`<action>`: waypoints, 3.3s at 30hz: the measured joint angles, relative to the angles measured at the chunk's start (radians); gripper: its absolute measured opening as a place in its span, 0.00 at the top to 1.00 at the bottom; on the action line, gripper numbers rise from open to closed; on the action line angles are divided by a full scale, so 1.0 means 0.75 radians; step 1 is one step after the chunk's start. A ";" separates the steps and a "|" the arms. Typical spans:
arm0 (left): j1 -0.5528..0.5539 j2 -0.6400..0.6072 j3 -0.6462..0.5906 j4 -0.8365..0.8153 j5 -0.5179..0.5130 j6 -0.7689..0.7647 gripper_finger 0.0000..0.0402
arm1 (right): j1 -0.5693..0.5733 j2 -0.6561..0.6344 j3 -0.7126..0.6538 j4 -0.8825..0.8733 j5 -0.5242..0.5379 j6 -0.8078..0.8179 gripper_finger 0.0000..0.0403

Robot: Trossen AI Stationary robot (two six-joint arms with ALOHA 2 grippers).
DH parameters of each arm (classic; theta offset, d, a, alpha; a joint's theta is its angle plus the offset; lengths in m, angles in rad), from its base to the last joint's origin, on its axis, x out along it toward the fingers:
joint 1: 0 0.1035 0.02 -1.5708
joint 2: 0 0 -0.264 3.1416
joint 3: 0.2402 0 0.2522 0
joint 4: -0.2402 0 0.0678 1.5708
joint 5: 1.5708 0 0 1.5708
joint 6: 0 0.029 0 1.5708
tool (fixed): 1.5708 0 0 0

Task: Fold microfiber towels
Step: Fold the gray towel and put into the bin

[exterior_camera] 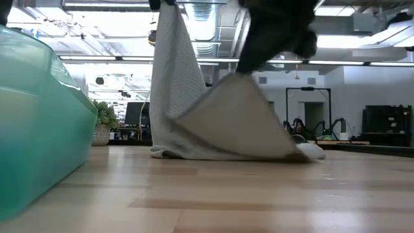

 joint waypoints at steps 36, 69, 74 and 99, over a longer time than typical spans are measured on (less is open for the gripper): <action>0.662 -0.104 0.000 0.652 -0.782 0.857 0.99 | -1.374 -0.975 0.004 -0.011 0.283 -1.303 1.00; -0.177 -0.186 -1.127 0.455 -0.385 -0.004 1.00 | -0.213 -1.274 -1.085 0.022 0.144 0.369 1.00; -0.131 -0.186 -1.147 0.465 -0.583 -0.029 1.00 | -0.390 -1.181 -1.083 0.056 0.142 0.341 1.00; 0.342 -0.186 -1.147 0.726 -0.488 0.133 1.00 | -1.135 -0.884 -0.994 0.294 -0.203 -0.350 1.00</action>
